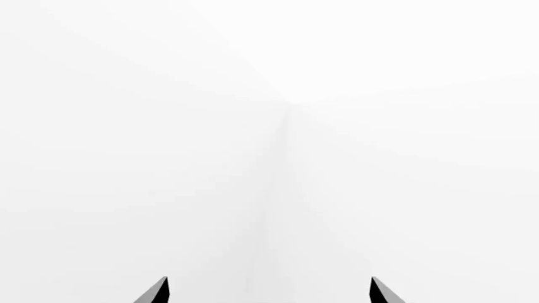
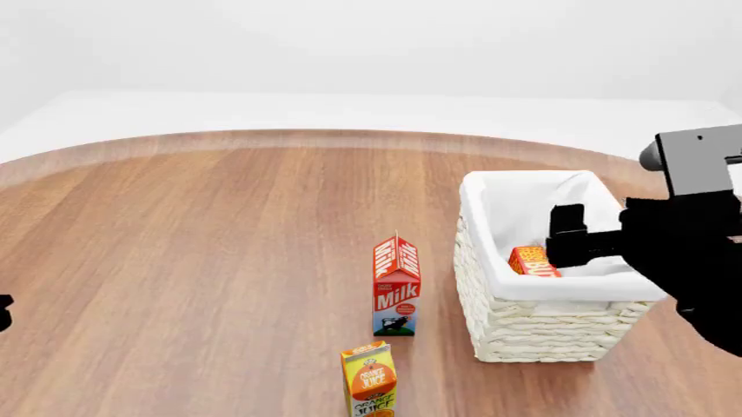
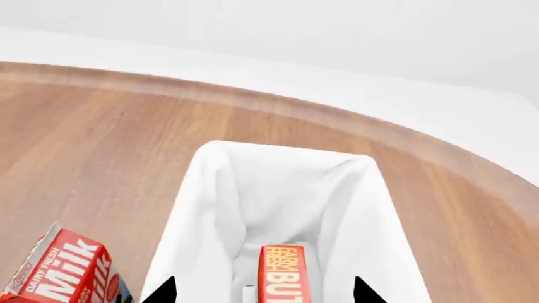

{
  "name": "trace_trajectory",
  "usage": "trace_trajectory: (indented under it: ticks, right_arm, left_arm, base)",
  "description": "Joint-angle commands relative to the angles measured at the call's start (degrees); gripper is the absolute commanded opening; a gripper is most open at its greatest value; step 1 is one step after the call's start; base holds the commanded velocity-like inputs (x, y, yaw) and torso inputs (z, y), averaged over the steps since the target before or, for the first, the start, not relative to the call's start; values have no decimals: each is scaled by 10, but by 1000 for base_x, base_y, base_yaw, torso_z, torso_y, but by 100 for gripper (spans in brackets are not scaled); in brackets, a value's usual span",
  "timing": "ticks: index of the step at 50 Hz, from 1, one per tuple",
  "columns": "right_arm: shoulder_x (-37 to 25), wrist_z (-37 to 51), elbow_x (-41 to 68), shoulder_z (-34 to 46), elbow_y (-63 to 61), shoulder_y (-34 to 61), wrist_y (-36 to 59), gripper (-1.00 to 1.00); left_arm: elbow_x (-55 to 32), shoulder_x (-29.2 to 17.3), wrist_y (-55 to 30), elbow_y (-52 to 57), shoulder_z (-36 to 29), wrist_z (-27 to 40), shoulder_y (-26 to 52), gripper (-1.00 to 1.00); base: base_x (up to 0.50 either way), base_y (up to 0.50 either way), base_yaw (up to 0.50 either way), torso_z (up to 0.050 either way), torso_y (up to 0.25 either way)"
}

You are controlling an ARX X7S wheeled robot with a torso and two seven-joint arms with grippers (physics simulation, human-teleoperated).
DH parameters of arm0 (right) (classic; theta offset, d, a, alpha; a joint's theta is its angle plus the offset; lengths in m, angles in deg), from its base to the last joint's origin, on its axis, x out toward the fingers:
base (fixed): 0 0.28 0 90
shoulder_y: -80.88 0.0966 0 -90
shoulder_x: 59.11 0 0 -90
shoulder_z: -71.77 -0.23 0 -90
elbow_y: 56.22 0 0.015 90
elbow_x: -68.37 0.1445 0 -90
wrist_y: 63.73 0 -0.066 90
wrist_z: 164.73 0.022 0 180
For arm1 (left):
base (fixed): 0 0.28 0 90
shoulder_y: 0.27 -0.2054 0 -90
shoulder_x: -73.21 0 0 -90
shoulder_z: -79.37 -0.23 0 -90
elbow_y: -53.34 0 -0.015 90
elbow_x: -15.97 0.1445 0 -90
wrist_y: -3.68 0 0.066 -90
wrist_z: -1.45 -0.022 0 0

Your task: Pick up the cream cheese box and the butter, and put them in the basket.

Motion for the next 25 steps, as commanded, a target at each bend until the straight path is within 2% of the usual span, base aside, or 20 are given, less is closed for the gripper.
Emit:
trace_trajectory:
  ticks: [1, 8, 10, 15, 25]
  right_arm:
    - [-107, 93, 75, -118, -210, -146, -129, 100]
    - [-158, 122, 34, -178, -295, -236, -232, 100]
    - [-160, 121, 8, -196, -318, -277, -274, 100]
    - [-132, 120, -55, -207, -329, -330, -321, 100]
    - [-49, 105, -209, -199, -327, -393, -380, 100]
  left_arm:
    - [7, 10, -12, 6, 10, -15, 0, 100]
    - [12, -2, -34, 26, -7, -19, 7, 100]
    - [17, -12, -58, 52, -32, -24, 21, 100]
    - [51, -29, -108, 92, -102, -43, 56, 100]
    - [98, -40, -174, 135, -189, -65, 109, 100]
  base:
    - [0, 0, 0, 0, 0]
    - [0, 0, 0, 1, 0]
    - [0, 0, 0, 0, 0]
    - [0, 0, 0, 0, 0]
    - [0, 0, 0, 0, 0]
